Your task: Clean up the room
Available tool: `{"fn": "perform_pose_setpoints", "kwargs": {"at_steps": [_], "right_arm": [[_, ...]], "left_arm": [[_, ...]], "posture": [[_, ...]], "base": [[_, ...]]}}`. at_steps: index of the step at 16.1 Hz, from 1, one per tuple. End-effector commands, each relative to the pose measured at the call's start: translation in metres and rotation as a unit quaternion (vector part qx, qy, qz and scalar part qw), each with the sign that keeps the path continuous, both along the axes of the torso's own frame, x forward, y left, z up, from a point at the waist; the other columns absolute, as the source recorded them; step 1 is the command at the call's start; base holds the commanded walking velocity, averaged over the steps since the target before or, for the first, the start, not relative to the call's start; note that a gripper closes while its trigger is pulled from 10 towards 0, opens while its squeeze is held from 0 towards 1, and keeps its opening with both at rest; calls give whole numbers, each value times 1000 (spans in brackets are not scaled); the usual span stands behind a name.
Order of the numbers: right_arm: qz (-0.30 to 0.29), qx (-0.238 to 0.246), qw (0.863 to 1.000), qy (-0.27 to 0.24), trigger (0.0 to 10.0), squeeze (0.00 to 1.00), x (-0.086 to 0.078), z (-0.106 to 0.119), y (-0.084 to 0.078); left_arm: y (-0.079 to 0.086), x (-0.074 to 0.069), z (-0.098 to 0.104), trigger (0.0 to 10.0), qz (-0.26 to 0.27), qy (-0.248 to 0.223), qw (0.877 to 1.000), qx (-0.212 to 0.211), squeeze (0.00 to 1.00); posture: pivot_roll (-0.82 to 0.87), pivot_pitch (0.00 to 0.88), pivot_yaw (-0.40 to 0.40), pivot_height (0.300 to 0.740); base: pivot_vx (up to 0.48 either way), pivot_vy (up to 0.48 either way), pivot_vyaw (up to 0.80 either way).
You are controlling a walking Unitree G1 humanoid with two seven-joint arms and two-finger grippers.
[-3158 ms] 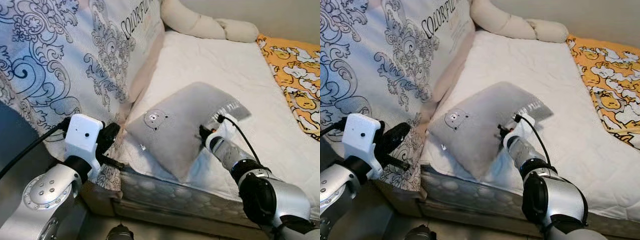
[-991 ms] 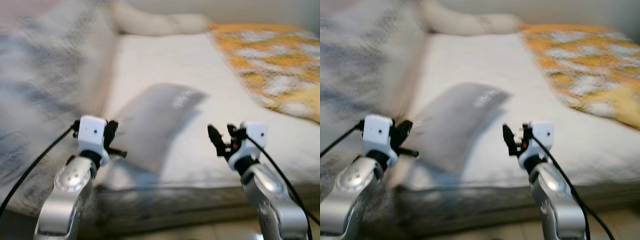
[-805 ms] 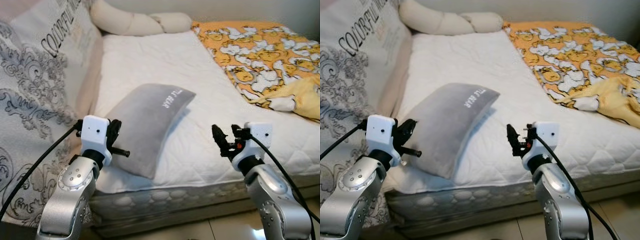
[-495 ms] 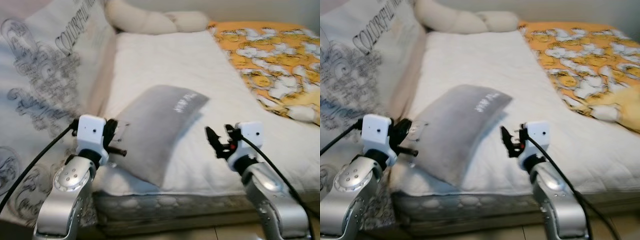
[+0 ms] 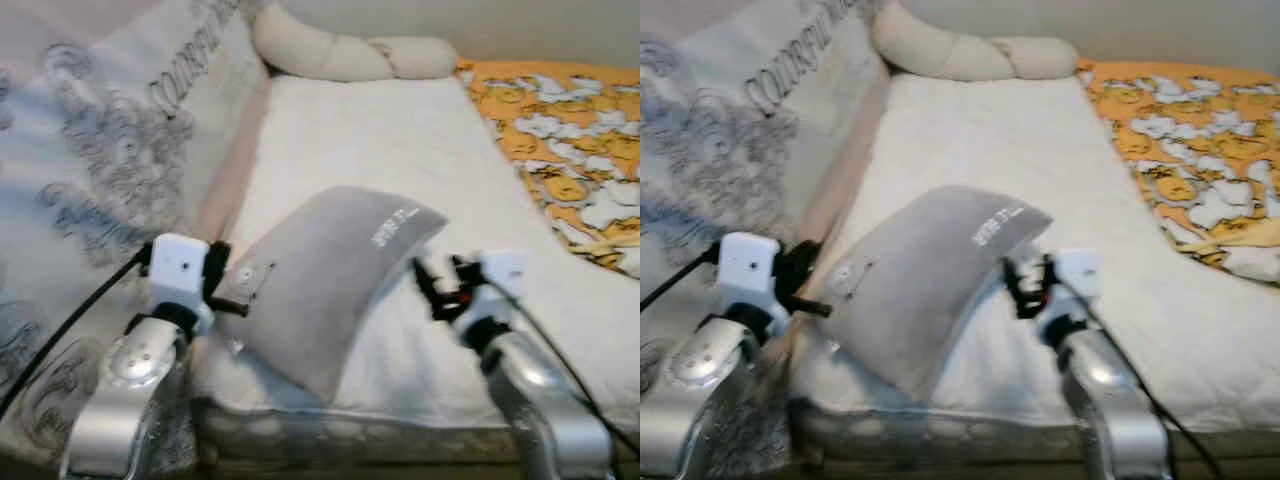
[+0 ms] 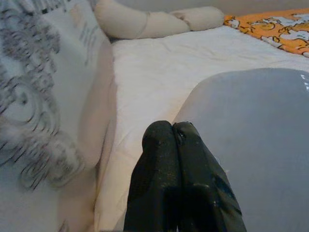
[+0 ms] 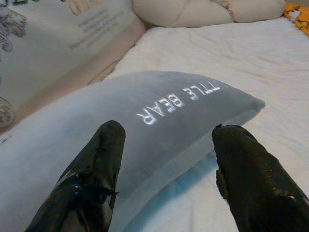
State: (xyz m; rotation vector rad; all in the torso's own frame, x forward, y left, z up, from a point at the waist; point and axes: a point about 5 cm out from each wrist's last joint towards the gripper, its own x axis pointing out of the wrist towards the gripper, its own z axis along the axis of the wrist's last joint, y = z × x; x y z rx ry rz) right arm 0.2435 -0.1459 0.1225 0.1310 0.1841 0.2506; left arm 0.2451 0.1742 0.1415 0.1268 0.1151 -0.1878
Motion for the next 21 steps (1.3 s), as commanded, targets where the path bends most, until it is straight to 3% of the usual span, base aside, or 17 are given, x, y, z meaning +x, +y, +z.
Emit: {"fn": "perform_pose_setpoints", "kwargs": {"at_steps": [1,5,8,9,19,20,21], "right_arm": [[-6,-14,1000,-2,10000,0,0,2,-6],[3,-12,1000,-1,10000,0,2,1,-4],[13,-54,998,-10,10000,0,4,1,-3],[-2,-26,1000,-5,10000,0,4,2,-4],[-37,-12,999,11,10000,0,1,-3,-12],[-47,0,999,23,10000,0,4,-5,-16],[-56,18,998,35,10000,384,7,-6,-19]], "left_arm": [[-5,2,4,10000,-14,-7,1000,-4,0],[-3,2,5,10000,-11,-8,1000,-1,0],[-1,0,5,10000,-5,-7,1000,0,0],[-1,-1,5,10000,-4,-6,1000,0,0],[-8,4,1,10000,-67,12,998,15,0],[-7,11,3,10000,-81,15,997,0,90],[-5,19,5,10000,-91,18,996,-11,929]], "posture": [[48,0,-14,740],[56,0,-16,740],[65,0,-21,740],[65,0,-22,740],[43,0,1,740],[44,0,-3,740],[43,0,-4,740]], "base": [[285,0,0],[285,0,0],[282,0,475],[281,0,800],[0,0,0],[0,0,0],[0,0,0]]}}
